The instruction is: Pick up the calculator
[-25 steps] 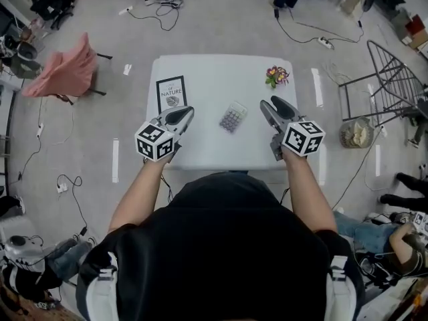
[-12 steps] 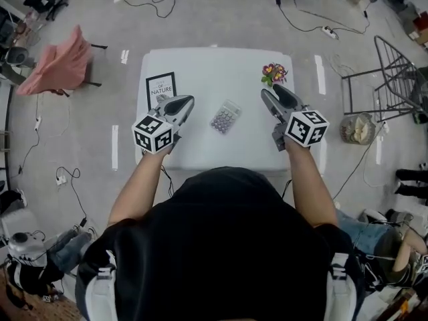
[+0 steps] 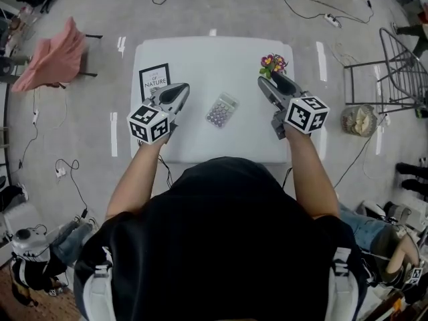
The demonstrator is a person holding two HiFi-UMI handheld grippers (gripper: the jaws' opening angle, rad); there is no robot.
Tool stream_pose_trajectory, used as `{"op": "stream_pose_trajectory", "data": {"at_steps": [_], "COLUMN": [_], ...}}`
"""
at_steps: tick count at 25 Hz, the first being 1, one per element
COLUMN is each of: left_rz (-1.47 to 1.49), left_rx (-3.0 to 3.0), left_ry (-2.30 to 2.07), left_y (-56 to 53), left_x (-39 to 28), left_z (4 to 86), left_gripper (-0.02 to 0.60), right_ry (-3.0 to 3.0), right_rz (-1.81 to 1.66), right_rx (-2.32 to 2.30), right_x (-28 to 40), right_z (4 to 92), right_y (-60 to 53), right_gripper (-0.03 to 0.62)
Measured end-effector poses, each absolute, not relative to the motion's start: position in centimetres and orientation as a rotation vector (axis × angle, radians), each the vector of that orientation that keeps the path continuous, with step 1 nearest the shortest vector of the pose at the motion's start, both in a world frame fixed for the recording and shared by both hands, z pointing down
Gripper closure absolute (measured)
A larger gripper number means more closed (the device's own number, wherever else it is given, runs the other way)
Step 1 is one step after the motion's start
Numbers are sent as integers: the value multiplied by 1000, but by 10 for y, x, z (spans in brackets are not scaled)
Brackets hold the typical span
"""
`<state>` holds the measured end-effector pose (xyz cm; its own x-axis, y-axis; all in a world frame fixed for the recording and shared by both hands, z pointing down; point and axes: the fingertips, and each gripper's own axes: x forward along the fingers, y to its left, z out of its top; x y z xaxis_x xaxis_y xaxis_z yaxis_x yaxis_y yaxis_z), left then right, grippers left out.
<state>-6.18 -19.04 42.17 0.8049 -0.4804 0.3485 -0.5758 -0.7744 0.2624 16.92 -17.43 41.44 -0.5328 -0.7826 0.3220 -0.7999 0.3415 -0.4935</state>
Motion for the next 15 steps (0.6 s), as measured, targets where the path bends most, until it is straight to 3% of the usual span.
{"op": "stream_pose_trajectory", "data": {"at_steps": [15], "left_rz": [490], "left_rx": [2545], "left_ry": [-790], "left_y": [-204], "left_x": [-52], "left_z": [485], "left_gripper": [565], "right_ry": [-2416], "right_rz": [1192], "right_rx": [1326], "right_x": [164], "right_z": [520], "right_y": [-193], "right_gripper": [355]}}
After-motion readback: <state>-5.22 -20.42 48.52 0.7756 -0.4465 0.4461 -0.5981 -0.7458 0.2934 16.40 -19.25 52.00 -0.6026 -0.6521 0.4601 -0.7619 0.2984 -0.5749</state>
